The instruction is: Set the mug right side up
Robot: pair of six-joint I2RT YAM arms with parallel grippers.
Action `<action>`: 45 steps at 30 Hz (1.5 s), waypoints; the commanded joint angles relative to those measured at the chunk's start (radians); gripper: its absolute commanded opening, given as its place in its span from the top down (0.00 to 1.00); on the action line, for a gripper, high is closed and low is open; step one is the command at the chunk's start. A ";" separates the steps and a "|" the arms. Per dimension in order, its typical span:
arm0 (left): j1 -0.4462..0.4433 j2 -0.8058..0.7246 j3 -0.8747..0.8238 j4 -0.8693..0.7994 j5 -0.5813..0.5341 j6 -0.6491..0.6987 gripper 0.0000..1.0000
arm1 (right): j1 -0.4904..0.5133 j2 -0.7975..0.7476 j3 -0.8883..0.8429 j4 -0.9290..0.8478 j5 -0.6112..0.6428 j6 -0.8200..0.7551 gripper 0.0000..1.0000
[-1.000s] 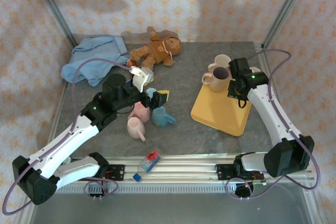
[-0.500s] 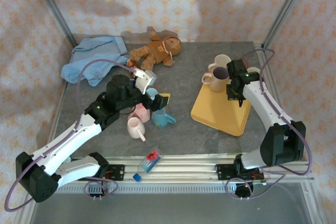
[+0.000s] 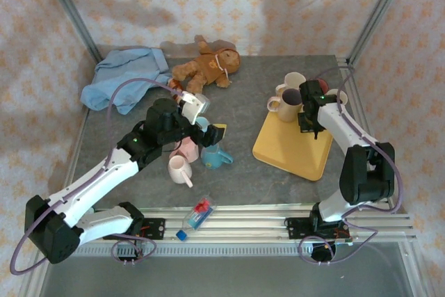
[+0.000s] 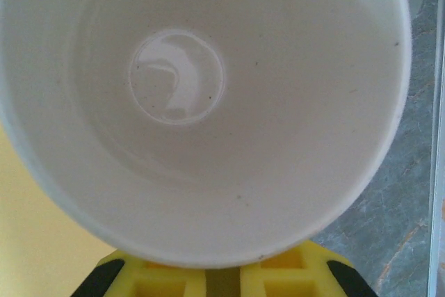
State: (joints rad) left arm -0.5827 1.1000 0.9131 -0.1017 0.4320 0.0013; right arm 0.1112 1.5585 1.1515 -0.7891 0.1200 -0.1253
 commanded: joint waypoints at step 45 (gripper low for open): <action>-0.003 -0.011 0.011 -0.096 -0.091 -0.027 0.00 | -0.029 -0.105 -0.004 0.063 -0.074 0.059 0.57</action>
State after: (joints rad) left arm -0.5827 1.1145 0.9333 -0.1764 0.3969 0.0109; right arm 0.0879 1.5265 1.1648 -0.6857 0.0650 -0.1055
